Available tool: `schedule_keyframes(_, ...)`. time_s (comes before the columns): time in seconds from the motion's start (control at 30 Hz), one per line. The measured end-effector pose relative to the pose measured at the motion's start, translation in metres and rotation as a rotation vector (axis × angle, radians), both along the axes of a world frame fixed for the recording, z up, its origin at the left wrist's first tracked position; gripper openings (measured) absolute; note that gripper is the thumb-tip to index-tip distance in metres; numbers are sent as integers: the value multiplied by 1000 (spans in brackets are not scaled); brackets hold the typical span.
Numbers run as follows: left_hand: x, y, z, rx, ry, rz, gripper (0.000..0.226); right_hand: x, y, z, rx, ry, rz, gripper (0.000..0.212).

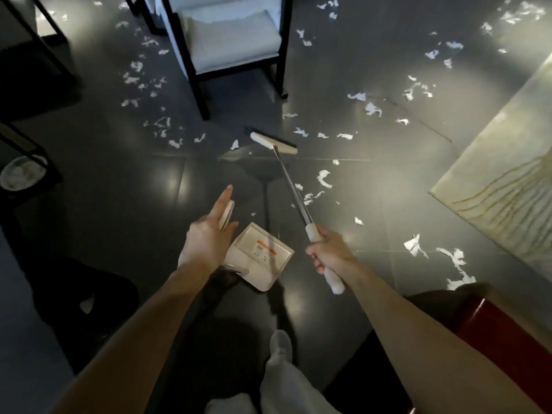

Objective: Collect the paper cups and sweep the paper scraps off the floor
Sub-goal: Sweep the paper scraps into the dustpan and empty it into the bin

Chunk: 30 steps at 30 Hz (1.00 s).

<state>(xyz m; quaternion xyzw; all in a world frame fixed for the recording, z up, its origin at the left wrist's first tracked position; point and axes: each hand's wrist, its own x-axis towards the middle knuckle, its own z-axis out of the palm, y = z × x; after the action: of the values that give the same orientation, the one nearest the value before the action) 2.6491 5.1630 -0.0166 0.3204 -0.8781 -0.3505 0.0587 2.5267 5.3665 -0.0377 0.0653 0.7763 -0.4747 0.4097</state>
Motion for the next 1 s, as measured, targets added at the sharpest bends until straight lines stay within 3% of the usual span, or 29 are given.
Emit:
schedule_keyframes(0.3, -163, 30, 32, 46, 85, -64, 80, -96, 47, 14, 24, 171, -9, 47)
schedule_keyframes(0.5, -298, 39, 32, 70, 146, -135, 80, -220, 55, 17, 59, 236, -140, 31)
schedule_keyframes(0.7, -459, 33, 46, 173, 77, -397, 88, -339, 62, 12, 115, 244, -178, 42)
schedule_keyframes(0.83, -564, 44, 55, 145, 93, -375, 75, -436, 82, 23, 113, 236, -255, 42)
schedule_keyframes(1.0, -701, 69, 52, 95, 54, -428, 81, -566, 114, 29, 71, 173, -358, 49)
